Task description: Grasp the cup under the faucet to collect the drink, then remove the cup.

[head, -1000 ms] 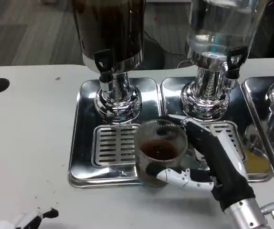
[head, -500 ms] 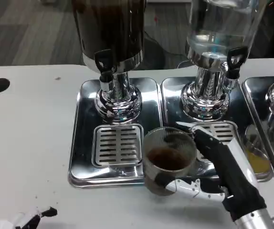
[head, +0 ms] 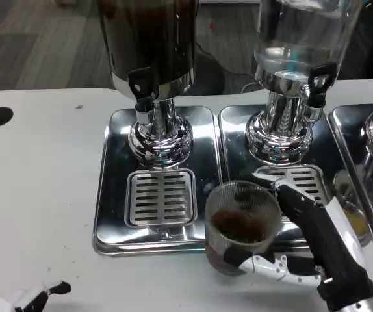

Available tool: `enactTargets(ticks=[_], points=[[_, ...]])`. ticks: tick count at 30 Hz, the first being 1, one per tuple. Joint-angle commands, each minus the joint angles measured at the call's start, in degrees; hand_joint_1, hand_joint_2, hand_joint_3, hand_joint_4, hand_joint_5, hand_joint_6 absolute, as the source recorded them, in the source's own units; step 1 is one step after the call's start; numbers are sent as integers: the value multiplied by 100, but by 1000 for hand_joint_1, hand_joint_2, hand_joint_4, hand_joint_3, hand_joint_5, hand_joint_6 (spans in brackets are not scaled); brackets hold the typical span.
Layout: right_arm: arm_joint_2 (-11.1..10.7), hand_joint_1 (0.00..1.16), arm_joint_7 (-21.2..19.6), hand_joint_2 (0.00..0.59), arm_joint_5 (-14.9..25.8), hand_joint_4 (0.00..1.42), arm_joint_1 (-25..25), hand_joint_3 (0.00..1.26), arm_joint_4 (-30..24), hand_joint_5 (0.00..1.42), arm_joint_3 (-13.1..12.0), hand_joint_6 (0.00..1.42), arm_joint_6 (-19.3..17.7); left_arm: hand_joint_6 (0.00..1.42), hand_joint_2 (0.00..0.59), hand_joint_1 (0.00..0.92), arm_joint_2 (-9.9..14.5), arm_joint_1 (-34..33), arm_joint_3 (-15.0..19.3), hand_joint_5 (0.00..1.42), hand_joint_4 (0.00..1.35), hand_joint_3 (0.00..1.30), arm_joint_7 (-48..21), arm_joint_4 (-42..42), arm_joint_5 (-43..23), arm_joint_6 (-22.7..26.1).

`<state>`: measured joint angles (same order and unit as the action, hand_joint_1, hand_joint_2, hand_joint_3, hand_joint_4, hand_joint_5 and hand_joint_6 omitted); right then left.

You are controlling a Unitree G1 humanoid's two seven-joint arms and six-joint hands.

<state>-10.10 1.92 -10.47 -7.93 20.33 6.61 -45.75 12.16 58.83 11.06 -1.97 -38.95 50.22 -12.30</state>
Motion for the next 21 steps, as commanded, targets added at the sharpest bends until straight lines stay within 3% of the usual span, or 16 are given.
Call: enactTargets(ticks=[1,21], points=[[-44,726,18,99,234,457,-2,396,91,491,-120,319,-475,535,156,0,-2,73,-13,325,236,314,-93,-55,31,75],[-196,722,87,98,345,457,16,400,1202,508,-396,327,-1557,543,156,0,-93,151,-139,332,236,314,-30,-16,166,193]])
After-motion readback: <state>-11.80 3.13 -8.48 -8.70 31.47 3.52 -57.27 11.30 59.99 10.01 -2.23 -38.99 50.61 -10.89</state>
